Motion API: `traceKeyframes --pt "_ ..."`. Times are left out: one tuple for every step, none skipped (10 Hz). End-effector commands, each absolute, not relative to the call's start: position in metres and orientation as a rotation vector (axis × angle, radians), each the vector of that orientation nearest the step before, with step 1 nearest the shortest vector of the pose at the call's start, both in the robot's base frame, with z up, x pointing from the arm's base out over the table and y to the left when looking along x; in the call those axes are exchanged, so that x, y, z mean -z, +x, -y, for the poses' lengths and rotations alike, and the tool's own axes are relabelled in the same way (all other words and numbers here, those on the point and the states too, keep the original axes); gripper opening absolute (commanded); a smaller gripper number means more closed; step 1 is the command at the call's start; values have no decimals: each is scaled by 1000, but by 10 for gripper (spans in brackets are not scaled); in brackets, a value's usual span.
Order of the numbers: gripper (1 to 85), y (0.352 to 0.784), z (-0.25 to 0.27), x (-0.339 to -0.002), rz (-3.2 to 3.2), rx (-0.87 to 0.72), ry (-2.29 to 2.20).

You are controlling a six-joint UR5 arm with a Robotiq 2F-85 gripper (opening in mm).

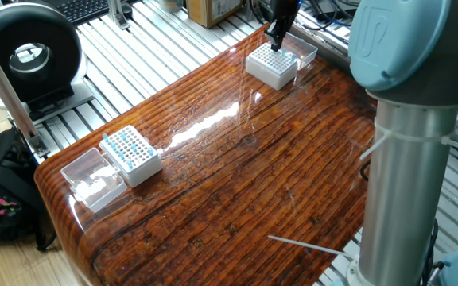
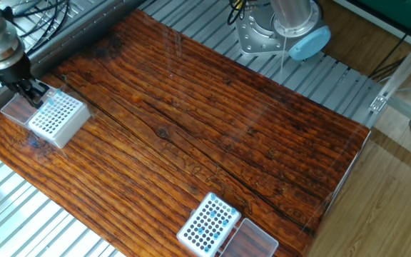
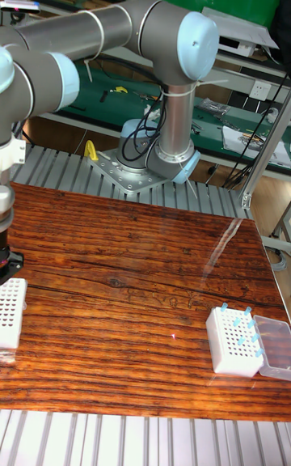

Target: Transfer all medium pipette tips from one holder to another

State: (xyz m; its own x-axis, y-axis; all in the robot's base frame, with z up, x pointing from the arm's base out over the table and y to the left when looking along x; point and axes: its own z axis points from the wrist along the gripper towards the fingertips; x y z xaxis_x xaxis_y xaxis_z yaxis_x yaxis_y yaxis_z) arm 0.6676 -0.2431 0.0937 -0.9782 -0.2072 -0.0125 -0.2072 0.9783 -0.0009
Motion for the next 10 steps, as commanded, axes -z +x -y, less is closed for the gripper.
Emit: traceKeyframes --pt "13 671 239 -119 -3128 1 -319" --pt "13 671 234 -127 -3127 -4 -319" --pt "13 672 229 -137 -3115 -2 -320" --pt "13 674 223 -144 -3093 2 -325" --pt "13 673 213 -150 -3078 -15 -324" --pt "13 672 200 -156 -3062 -31 -314" --pt "13 672 183 -160 -3050 -46 -305" --pt "13 670 170 -159 -3040 -26 -298" --pt "13 668 157 -153 -3030 -27 -271" --pt "13 665 153 -148 -3031 -1 -242"
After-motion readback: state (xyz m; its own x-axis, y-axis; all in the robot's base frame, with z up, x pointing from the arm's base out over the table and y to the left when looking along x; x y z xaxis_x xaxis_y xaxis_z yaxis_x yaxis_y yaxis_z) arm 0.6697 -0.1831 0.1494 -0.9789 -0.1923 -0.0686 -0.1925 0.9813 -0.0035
